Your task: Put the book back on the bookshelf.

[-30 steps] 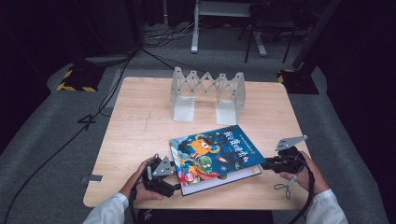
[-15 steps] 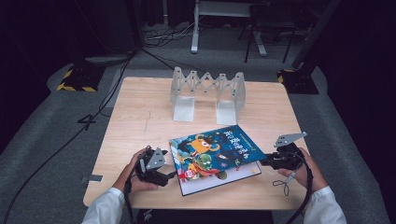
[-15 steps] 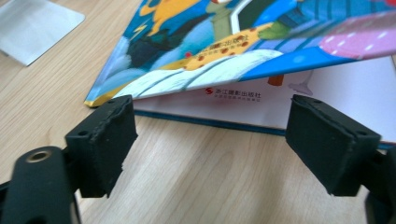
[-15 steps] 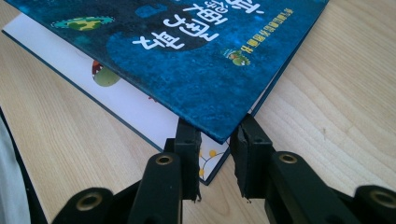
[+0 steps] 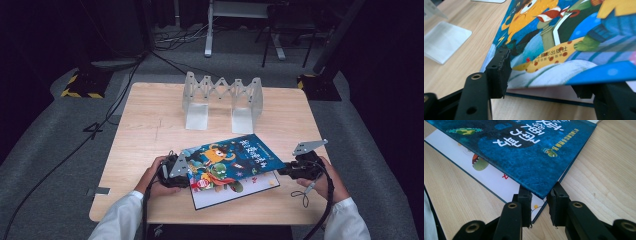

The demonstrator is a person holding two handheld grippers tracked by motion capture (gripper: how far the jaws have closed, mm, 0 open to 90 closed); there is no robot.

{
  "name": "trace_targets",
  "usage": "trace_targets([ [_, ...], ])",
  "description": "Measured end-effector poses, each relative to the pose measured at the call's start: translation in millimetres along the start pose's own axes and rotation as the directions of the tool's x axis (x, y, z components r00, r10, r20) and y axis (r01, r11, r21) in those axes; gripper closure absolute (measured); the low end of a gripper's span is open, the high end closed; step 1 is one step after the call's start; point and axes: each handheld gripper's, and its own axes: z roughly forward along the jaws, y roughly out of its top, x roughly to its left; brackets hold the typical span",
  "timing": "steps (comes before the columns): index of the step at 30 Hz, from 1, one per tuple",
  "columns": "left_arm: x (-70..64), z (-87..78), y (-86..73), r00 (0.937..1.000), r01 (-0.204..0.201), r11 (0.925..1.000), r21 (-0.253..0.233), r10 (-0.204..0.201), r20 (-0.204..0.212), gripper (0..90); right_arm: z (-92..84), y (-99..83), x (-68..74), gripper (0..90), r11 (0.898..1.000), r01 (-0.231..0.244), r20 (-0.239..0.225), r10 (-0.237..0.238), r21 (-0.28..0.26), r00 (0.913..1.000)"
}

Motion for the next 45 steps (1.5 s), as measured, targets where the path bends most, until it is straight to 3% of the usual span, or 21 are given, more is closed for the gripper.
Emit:
trace_targets([
  [1,-0.6,-0.6,1.0,0.9994,-0.023,0.9997,0.002,0.023,-0.024,45.1,1.2,-1.4,0.3,73.8,1.0,0.006,0.0,-0.006,-0.001,1.0],
  [3,-0.8,-1.6,1.4,0.9985,-0.03,0.9995,0.001,0.03,-0.046,49.2,1.9,-2.6,0.5,73.9,1.0,0.005,-0.005,-0.005,-0.004,1.0],
  [5,0.7,-4.9,1.9,0.9979,-0.018,0.9997,-0.015,0.017,-0.063,56.4,4.9,-5.5,0.7,73.7,1.0,-0.001,-0.03,0.001,-0.02,0.9995],
  [8,-0.9,-5.1,3.7,0.9952,-0.04,0.9992,-0.004,0.04,-0.089,59.8,8.7,-10.0,5.4,63.5,0.999,0.01,-0.02,-0.011,-0.043,0.9997],
  [9,-1.0,-5.2,3.7,0.9952,-0.038,0.9993,-0.003,0.037,-0.09,60.7,9.3,-13.6,8.0,57.3,0.999,0.014,-0.011,-0.014,-0.049,0.9998],
  [12,2.1,-4.8,2.6,0.9959,-0.037,0.9991,-0.02,0.035,-0.083,60.7,11.1,-25.2,11.3,52.0,0.997,-0.015,0.0,0.016,-0.071,0.9999],
  [13,5.2,-4.3,1.7,0.997,-0.024,0.9993,-0.027,0.022,-0.075,60.5,16.0,-34.7,13.9,49.9,1.0,0.004,0.048,-0.003,-0.021,0.9989],
  [15,7.6,-4.0,1.5,0.9976,-0.011,0.9994,-0.033,0.009,-0.068,60.4,17.3,-39.0,14.6,50.2,1.0,0.005,0.062,-0.004,-0.018,0.998],
  [17,11.8,-3.3,1.1,0.998,0.003,0.9991,-0.041,-0.006,-0.063,60.5,21.4,-50.2,15.6,49.7,1.0,0.0,0.04,0.002,-0.029,0.9992],
  [21,21.2,2.4,0.2,0.9985,0.03,0.999,-0.033,-0.032,-0.044,57.3,28.9,-63.0,21.1,48.4,1.0,0.031,0.078,-0.031,-0.003,0.9965],
  [23,22.9,4.4,-0.4,0.9984,0.03,0.9993,-0.023,-0.031,-0.047,54.1,29.4,-63.9,21.1,48.1,1.0,0.026,0.074,-0.025,-0.014,0.997],
  [27,26.3,8.3,-0.3,0.9973,0.011,0.9998,-0.019,-0.013,-0.072,56.1,35.2,-64.6,18.8,48.1,0.998,0.013,0.068,-0.009,-0.061,0.9977],
  [29,25.9,8.1,2.2,0.9961,-0.013,0.9999,-0.006,0.013,-0.088,58.2,37.5,-63.1,18.9,48.5,0.997,0.02,0.066,-0.016,-0.068,0.9977],
  [31,24.5,5.5,6.0,0.9912,-0.036,0.9993,-0.013,0.034,-0.128,66.9,41.7,-59.4,20.7,46.5,0.996,0.047,0.074,-0.041,-0.07,0.9964],
  [36,23.7,-0.3,8.0,0.9888,-0.043,0.9984,-0.036,0.038,-0.144,73.2,42.7,-58.5,20.8,45.8,0.996,0.05,0.091,-0.043,-0.074,0.9949],
  [38,20.8,-3.2,10.1,0.99,-0.048,0.9979,-0.042,0.042,-0.135,75.7,41.5,-59.2,17.3,45.8,0.996,0.042,0.114,-0.033,-0.077,0.9929],
  [45,0.3,-14.2,11.6,0.9905,-0.082,0.9963,-0.025,0.079,-0.113,74.0,38.4,-60.7,6.2,42.6,0.998,0.032,0.092,-0.026,-0.063,0.9954],
])
